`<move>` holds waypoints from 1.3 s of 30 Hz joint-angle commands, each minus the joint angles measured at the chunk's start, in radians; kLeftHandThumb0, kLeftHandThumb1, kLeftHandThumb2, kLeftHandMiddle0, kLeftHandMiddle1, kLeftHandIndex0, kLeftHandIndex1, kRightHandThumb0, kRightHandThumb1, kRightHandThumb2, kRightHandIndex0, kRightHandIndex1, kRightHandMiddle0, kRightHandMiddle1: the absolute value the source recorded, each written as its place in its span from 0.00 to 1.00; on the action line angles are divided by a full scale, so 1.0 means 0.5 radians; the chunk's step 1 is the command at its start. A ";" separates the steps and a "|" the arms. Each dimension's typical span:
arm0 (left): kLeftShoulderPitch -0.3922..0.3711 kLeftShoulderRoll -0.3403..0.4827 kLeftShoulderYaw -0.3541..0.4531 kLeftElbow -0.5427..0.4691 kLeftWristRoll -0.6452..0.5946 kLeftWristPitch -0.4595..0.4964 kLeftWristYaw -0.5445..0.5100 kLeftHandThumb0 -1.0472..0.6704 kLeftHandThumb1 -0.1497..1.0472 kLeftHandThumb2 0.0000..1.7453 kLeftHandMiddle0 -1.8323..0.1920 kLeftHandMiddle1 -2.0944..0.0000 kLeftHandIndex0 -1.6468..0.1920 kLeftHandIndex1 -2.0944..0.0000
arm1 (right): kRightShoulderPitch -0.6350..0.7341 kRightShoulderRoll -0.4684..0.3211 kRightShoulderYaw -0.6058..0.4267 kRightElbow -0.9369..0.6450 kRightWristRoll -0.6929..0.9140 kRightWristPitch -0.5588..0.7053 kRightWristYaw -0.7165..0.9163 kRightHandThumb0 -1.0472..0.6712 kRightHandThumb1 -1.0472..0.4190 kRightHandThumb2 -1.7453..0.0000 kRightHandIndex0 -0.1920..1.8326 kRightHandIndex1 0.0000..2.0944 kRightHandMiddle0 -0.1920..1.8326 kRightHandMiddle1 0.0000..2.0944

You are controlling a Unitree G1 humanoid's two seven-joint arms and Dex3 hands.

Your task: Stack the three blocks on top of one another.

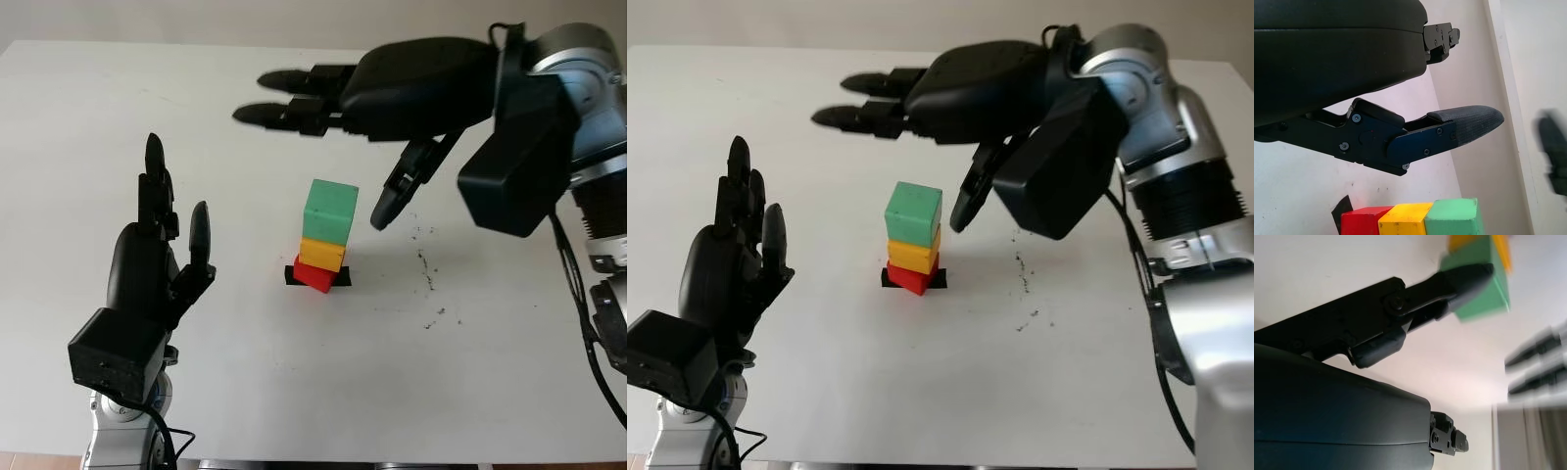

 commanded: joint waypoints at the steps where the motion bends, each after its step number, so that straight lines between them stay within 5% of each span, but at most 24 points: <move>1: 0.012 0.012 0.026 -0.018 -0.015 -0.027 -0.005 0.15 1.00 0.39 0.98 0.98 0.98 0.98 | 0.215 -0.011 -0.186 -0.017 0.083 0.069 -0.202 0.07 0.00 0.82 0.00 0.00 0.00 0.00; 5: 0.012 0.028 0.049 -0.005 -0.038 -0.033 -0.017 0.16 1.00 0.39 0.97 0.97 0.97 0.97 | 0.514 0.047 -0.371 -0.048 0.251 0.198 -0.430 0.11 0.00 0.70 0.00 0.00 0.00 0.00; 12: 0.019 0.042 0.094 0.030 -0.067 -0.048 -0.025 0.16 1.00 0.39 0.97 0.97 0.97 0.97 | 1.054 0.182 -0.551 -0.332 0.415 0.523 -0.728 0.14 0.00 0.63 0.00 0.00 0.00 0.00; 23: 0.083 0.048 0.115 0.138 -0.145 -0.197 -0.061 0.17 1.00 0.38 0.97 0.97 0.97 0.97 | 1.715 0.700 -0.550 -1.119 0.732 1.354 -1.087 0.19 0.00 0.59 0.00 0.00 0.00 0.00; 33: 0.081 0.042 0.094 0.278 -0.244 -0.335 -0.128 0.15 1.00 0.38 0.97 0.98 0.97 0.97 | 1.961 1.168 -0.490 -1.150 0.791 1.476 -1.411 0.16 0.00 0.57 0.00 0.00 0.00 0.00; 39: 0.064 0.049 0.103 0.351 -0.288 -0.414 -0.151 0.15 1.00 0.37 0.97 0.97 0.96 0.97 | 2.047 1.253 -0.446 -1.180 0.725 1.427 -1.498 0.14 0.00 0.56 0.00 0.00 0.00 0.00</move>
